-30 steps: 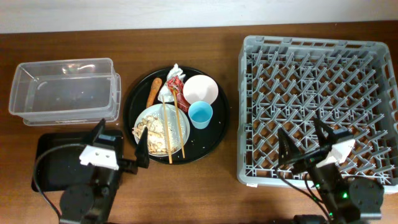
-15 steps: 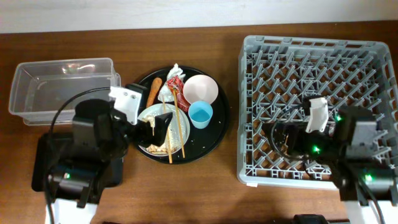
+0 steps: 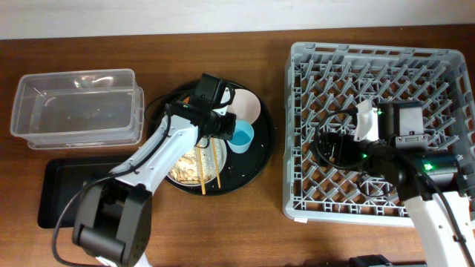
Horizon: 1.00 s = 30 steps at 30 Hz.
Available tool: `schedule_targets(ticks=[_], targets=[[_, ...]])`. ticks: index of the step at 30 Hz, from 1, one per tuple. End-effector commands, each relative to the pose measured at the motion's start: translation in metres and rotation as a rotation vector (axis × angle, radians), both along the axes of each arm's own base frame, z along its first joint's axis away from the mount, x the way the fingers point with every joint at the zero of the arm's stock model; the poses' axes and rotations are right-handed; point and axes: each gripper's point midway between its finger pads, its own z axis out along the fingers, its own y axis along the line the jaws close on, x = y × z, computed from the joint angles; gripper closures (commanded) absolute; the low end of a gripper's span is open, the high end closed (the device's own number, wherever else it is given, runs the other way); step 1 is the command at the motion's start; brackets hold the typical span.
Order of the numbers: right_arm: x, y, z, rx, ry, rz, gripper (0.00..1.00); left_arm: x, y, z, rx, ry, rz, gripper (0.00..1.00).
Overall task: Sort waste into correct bins and load items into the dishwasher rack
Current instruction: 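Reach the right gripper to the light blue cup and grasp it, then carry the blue cup into the dish rack and set it upside down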
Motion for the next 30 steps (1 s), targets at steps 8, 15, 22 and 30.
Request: schedule_targets(ticks=[8, 15, 22, 30], targets=[[-0.001, 0.0, 0.002, -0.014, 0.006, 0.007, 0.02, -0.021, -0.008, 0.008, -0.05, 0.098, -0.043, 1.0], [0.015, 0.043, 0.039, 0.174, -0.188, 0.233, 0.36, -0.091, -0.043, 0.187, -0.874, 0.036, -0.582, 1.0], [-0.027, 0.109, 0.131, 0.567, -0.597, 0.838, 0.14, -0.109, -0.03, 0.239, -1.184, 0.06, -0.687, 1.0], [-0.034, 0.146, 0.124, 0.518, -0.623, 0.957, 0.25, -0.11, -0.03, 0.24, -1.194, 0.067, -0.687, 1.0]])
